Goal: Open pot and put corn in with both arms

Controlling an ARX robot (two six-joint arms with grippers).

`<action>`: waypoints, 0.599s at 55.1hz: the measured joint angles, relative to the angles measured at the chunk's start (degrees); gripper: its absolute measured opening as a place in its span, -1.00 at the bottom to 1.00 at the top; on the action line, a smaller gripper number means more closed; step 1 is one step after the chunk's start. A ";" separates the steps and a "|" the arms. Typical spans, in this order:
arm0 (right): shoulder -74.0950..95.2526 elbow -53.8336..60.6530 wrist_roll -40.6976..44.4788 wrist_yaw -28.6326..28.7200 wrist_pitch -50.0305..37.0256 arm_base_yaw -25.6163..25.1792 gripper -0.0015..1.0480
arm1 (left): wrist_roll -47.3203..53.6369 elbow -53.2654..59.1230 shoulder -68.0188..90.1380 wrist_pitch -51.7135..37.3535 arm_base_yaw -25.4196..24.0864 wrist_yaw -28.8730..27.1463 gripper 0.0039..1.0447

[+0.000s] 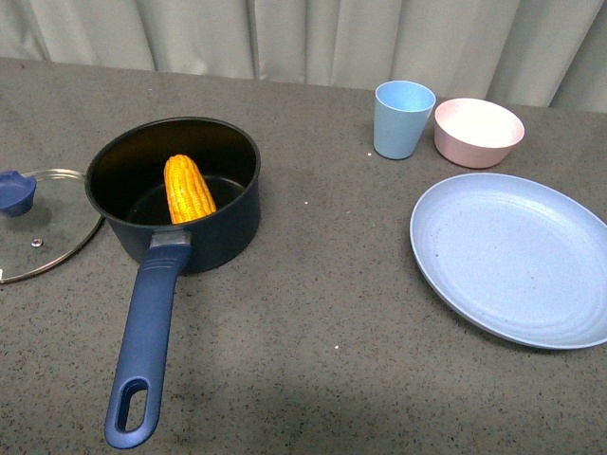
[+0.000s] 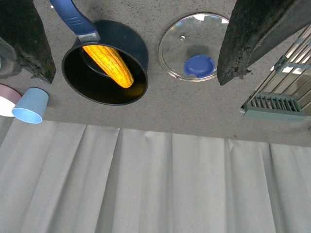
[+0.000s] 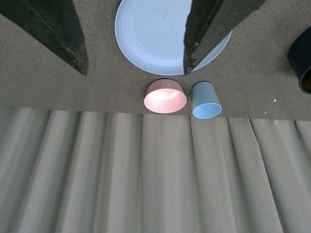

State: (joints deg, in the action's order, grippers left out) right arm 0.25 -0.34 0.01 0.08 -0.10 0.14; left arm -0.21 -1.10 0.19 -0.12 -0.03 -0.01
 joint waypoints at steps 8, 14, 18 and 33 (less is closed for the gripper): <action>0.00 0.00 0.00 0.00 0.00 0.00 0.63 | 0.02 0.00 0.00 0.00 0.00 0.00 0.88; 0.00 0.00 -0.04 0.00 0.00 0.00 0.86 | 0.00 -0.02 0.00 0.00 0.00 0.00 0.88; 0.00 0.00 -0.02 0.00 0.00 0.00 0.81 | 0.00 -0.02 0.00 0.00 0.00 0.00 0.88; 0.00 0.00 -0.02 0.00 0.00 0.00 0.82 | 0.00 -0.02 0.00 0.00 0.00 0.00 0.88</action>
State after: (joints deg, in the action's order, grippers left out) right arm 0.25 -0.34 -0.01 0.08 -0.10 0.14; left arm -0.21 -1.13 0.19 -0.12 -0.03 -0.01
